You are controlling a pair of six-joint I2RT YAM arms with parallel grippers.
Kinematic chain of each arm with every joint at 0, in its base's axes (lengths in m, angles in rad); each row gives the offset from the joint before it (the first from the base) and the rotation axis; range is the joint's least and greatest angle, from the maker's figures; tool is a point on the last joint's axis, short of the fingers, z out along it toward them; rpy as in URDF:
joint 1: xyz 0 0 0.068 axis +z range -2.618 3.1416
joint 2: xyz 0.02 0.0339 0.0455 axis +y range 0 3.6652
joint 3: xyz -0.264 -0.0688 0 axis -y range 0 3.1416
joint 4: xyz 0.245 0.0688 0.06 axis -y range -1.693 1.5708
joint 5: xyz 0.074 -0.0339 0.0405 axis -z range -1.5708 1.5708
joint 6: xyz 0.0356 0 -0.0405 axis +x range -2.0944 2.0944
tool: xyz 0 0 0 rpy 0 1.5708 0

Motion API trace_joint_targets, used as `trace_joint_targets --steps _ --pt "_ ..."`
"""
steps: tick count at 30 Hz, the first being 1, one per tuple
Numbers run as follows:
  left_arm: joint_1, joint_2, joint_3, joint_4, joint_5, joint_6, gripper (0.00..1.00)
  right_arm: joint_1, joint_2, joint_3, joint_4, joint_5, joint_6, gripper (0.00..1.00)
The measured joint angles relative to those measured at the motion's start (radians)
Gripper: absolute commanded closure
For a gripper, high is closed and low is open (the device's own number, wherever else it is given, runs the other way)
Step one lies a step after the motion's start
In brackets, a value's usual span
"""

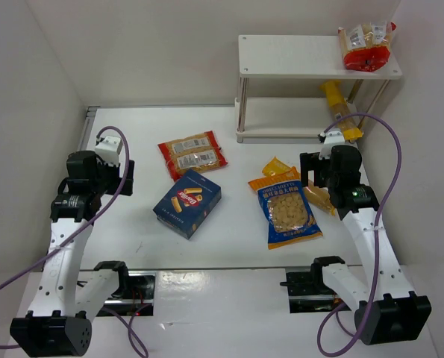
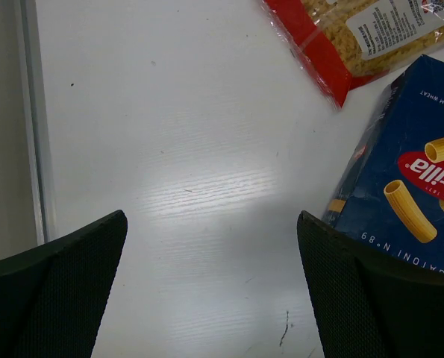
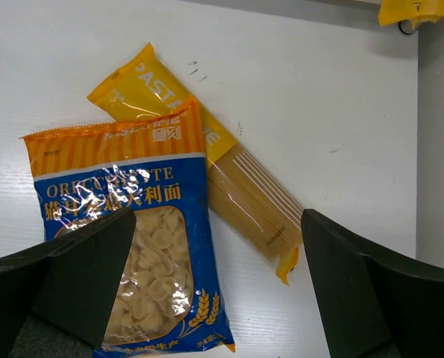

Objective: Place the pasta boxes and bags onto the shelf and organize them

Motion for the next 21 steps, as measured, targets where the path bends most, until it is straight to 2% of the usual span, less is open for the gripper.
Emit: trace_joint_targets --steps 8,13,17,21 --pt "0.0 0.017 0.0 -0.001 0.003 0.0 0.0 0.005 0.0 0.0 0.0 -0.003 0.0 0.0" --pt "-0.014 0.043 0.004 -0.016 0.054 0.01 0.0 0.007 0.0 0.0 0.0 -0.008 -0.004 0.0" --pt "-0.06 0.192 0.058 -0.019 0.099 0.081 0.0 0.007 -0.002 0.0 0.0 -0.022 -0.007 0.0" --pt "-0.021 0.39 0.101 -0.006 0.19 0.17 0.0 0.007 -0.013 0.0 0.0 -0.039 -0.012 0.0"
